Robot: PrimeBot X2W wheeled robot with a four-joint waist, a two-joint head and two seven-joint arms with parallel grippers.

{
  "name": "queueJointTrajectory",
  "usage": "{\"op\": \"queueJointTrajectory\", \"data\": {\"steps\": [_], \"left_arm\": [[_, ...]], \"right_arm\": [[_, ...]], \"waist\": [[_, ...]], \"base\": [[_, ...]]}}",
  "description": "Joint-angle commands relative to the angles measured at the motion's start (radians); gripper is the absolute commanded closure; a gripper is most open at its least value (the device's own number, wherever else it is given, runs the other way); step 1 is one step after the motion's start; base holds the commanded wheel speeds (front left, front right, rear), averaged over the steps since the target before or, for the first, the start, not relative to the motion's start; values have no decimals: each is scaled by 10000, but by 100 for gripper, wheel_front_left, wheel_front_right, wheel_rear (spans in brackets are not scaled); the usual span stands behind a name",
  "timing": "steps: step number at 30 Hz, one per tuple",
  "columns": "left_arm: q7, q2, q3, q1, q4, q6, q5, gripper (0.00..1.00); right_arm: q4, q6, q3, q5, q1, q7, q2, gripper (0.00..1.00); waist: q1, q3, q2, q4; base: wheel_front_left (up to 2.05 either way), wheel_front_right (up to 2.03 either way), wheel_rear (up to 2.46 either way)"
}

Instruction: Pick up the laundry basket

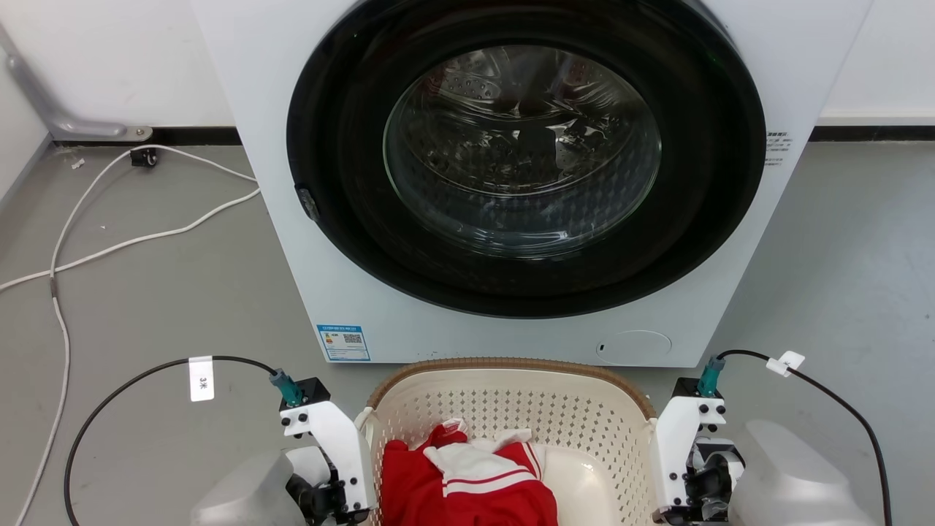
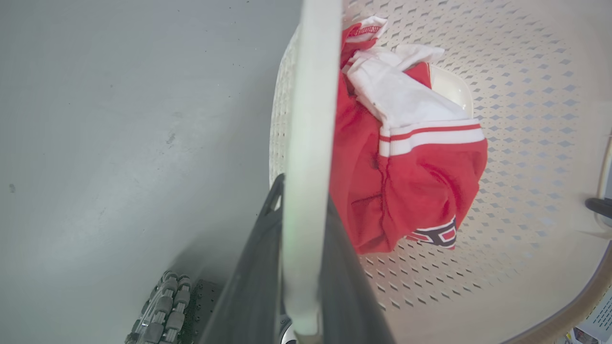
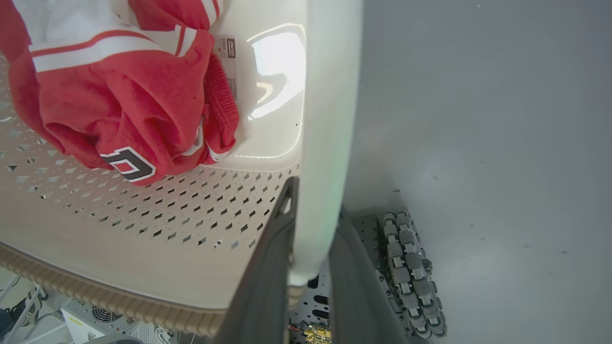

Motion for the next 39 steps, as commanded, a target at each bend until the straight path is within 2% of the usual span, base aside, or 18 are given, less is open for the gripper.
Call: {"op": "queueJointTrajectory", "data": {"steps": [1, 39], "left_arm": [[-43, -214, 29, -50, -102, -129, -119, 100], [-160, -254, 46, 50, -40, -130, -276, 100]], "right_arm": [[-74, 142, 13, 76, -30, -18, 232, 100], [-74, 141, -302, -289, -52, 5, 233, 100]], "waist": [[0, -6, 0, 12], [0, -63, 0, 13]], "base": [[0, 0, 0], [0, 0, 0]]}}
